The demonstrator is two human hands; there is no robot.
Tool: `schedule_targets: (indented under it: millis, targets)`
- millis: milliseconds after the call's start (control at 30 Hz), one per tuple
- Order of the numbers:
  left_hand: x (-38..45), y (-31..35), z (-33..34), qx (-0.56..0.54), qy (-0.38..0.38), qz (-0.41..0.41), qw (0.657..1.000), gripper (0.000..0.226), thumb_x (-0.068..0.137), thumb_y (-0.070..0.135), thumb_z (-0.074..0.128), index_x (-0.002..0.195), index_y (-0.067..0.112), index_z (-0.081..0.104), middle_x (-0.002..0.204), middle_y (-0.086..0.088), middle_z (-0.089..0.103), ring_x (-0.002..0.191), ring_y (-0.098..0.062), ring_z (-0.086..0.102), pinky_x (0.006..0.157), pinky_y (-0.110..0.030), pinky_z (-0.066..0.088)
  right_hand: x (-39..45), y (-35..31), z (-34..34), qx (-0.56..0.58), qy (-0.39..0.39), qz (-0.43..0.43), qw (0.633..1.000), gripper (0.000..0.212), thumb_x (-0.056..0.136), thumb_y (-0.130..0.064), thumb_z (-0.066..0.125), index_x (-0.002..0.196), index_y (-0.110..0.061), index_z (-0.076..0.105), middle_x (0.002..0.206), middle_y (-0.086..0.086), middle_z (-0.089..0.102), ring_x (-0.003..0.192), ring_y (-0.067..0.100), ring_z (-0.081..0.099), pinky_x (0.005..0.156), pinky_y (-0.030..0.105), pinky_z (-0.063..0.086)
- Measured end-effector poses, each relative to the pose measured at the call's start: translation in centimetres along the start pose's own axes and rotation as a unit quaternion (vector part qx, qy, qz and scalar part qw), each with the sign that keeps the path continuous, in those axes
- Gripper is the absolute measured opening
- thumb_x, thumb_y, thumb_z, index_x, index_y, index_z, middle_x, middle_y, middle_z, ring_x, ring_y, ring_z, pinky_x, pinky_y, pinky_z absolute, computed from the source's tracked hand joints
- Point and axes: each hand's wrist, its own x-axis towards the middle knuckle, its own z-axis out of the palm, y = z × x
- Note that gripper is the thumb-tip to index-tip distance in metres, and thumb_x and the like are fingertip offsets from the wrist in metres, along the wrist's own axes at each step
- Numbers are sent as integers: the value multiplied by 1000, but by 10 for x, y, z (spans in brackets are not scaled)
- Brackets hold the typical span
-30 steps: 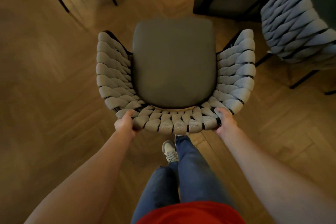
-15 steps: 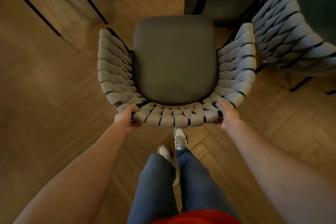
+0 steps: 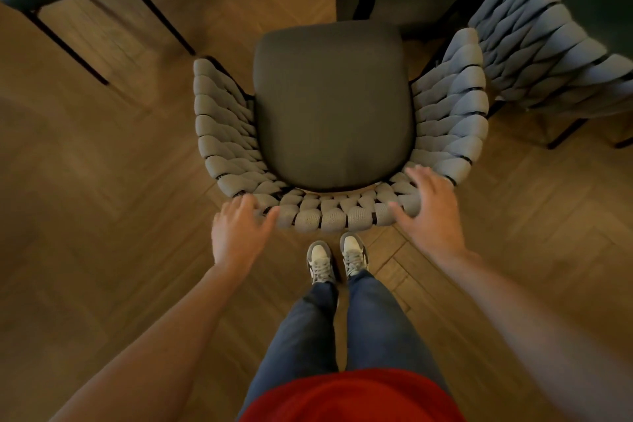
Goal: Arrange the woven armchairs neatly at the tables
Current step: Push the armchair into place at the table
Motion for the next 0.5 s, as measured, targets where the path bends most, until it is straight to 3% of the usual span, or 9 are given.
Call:
schedule_targets:
  millis: [100,233,300,433,500]
  targets:
    - [7,5,16,118,-74,166,976,60,91,64,47,128,17,56,126,-4,55,121,-25,49,103,-43,40,0,-8,18,-121,-195,-61,971,69,89,-64,52,145,-24,43,148,-1,43,145,19,27,122,50,11]
    - [12,19,42,168,-167,246,940,71,92,68,41,145,21,41,146,-2,45,139,-24,35,120,-44,19,8,-7,30,-200,-246,-94,944,71,89,-73,39,146,-32,42,139,-7,51,137,17,39,121,49,4]
    - [15,23,53,173,-174,249,937,67,95,64,39,144,19,42,144,-3,48,138,-25,37,120,-45,18,12,-2,31,-208,-249,-106,940,70,88,-74,34,144,-32,45,135,-8,54,134,16,42,120,49,7]
    - [21,16,61,150,-126,278,940,67,93,64,27,127,16,58,120,-3,63,114,-27,55,100,-44,41,16,4,35,-205,-236,-127,941,67,89,-72,29,135,-29,54,127,-9,58,125,15,50,112,43,19]
    - [30,12,62,137,-105,287,942,65,92,64,27,123,17,60,115,-2,65,108,-26,57,94,-44,45,22,6,37,-202,-225,-133,944,74,87,-75,19,128,-28,59,120,-8,62,117,16,54,105,41,27]
